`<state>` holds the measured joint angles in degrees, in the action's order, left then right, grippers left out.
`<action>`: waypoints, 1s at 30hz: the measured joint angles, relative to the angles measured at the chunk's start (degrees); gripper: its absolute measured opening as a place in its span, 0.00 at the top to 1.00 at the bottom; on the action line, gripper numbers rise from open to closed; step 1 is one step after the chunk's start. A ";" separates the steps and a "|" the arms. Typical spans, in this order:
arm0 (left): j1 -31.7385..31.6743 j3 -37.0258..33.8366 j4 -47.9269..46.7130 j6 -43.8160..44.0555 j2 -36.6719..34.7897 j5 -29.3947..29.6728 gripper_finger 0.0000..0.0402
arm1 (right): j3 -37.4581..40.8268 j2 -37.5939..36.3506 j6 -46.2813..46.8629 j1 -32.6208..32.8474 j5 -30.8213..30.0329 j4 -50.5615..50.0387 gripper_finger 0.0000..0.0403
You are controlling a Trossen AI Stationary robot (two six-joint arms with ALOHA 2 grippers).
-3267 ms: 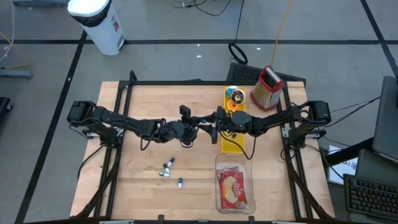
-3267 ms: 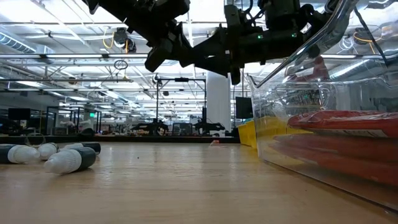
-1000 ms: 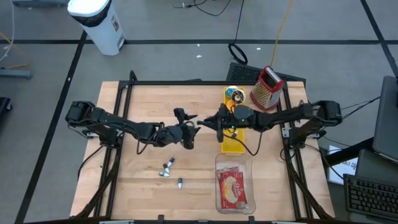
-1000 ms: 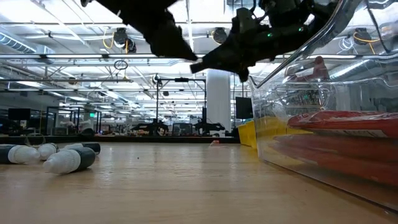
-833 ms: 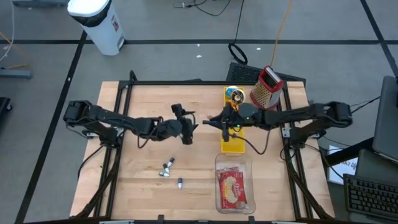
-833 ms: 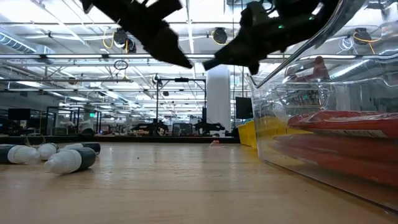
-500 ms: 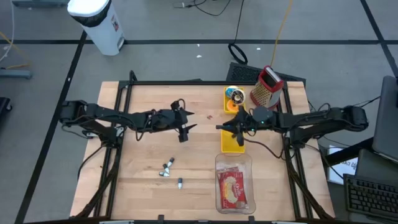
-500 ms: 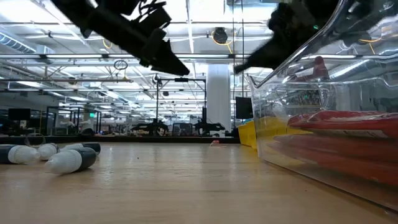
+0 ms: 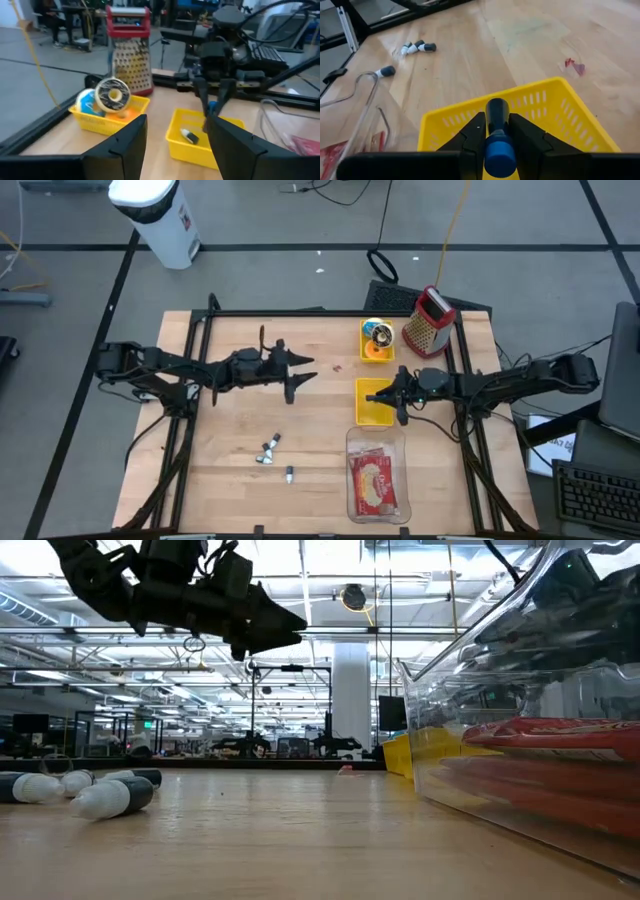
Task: Pick & Place Food Item
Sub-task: Put the top blue food coloring bottle into the bottom yellow bin, then put the brown food coloring bottle into the bottom yellow bin
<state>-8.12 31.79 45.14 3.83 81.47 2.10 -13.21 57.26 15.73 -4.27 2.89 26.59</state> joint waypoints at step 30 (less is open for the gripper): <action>8.56 2.85 -16.65 7.08 -3.31 -10.47 0.50 | 0.67 0.72 -1.43 0.00 0.16 4.91 0.59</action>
<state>0.44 34.64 28.49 10.92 78.16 -8.37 -12.53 57.98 14.30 -4.27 3.05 31.50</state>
